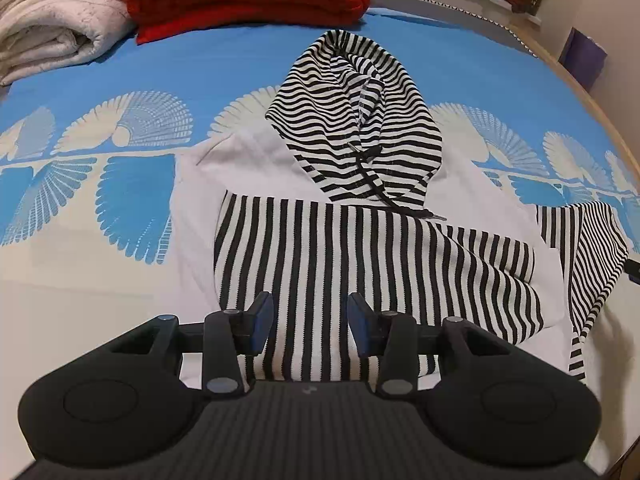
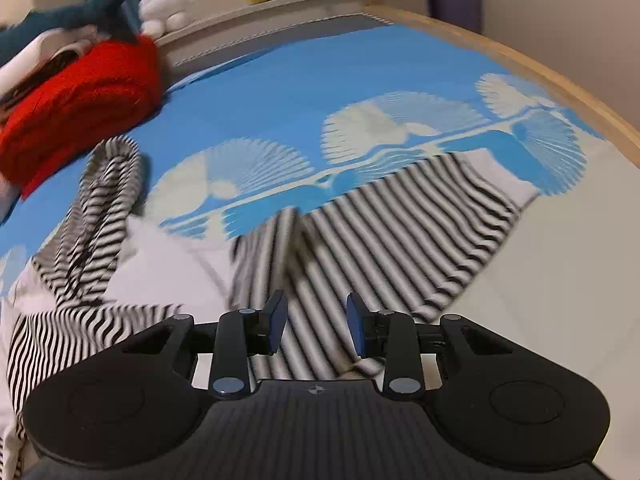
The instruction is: Fold small clothes
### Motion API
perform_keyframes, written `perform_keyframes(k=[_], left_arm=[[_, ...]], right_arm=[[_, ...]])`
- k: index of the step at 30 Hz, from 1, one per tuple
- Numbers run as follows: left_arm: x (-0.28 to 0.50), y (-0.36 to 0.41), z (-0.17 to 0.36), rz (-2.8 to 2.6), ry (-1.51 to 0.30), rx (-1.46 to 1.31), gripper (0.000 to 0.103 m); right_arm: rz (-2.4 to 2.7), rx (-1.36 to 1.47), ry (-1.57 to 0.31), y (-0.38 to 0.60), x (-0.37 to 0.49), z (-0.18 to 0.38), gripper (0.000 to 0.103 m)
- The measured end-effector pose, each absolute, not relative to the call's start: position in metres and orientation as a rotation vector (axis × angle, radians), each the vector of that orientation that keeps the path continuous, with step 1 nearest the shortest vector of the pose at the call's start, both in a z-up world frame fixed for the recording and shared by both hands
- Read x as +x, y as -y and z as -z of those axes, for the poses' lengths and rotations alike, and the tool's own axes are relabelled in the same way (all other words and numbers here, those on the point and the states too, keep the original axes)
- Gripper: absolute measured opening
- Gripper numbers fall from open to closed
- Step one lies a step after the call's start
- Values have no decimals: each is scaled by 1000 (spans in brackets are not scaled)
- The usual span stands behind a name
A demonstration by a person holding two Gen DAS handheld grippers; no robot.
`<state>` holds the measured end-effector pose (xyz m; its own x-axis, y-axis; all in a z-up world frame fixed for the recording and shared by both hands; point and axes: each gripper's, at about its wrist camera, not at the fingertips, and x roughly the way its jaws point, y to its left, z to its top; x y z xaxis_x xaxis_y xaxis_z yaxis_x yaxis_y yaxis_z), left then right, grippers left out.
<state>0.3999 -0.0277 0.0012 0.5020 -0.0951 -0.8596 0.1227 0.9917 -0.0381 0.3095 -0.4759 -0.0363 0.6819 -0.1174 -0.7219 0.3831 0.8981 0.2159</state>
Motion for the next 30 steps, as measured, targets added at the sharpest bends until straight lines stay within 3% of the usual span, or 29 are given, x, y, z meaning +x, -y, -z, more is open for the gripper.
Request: perform_keyframes(k=[2,6,16,21,30], left_arm=[[402,28,1,127,-1041,27,46],[406,30,7,121,-1051,27,46],[411,40,20,119,-1078,62,46],[415,38,25,104,-1085,75,46],[421,30,26,73,-1089,62,46]], right_arm=[[317,421,-747,499,305,38,5],[407,530,-694,547,294,46,5],[470,790,-641,623,296,93,9],[521,853,-647,636,305,115,28],[540,811,-602,635,323,127,26]])
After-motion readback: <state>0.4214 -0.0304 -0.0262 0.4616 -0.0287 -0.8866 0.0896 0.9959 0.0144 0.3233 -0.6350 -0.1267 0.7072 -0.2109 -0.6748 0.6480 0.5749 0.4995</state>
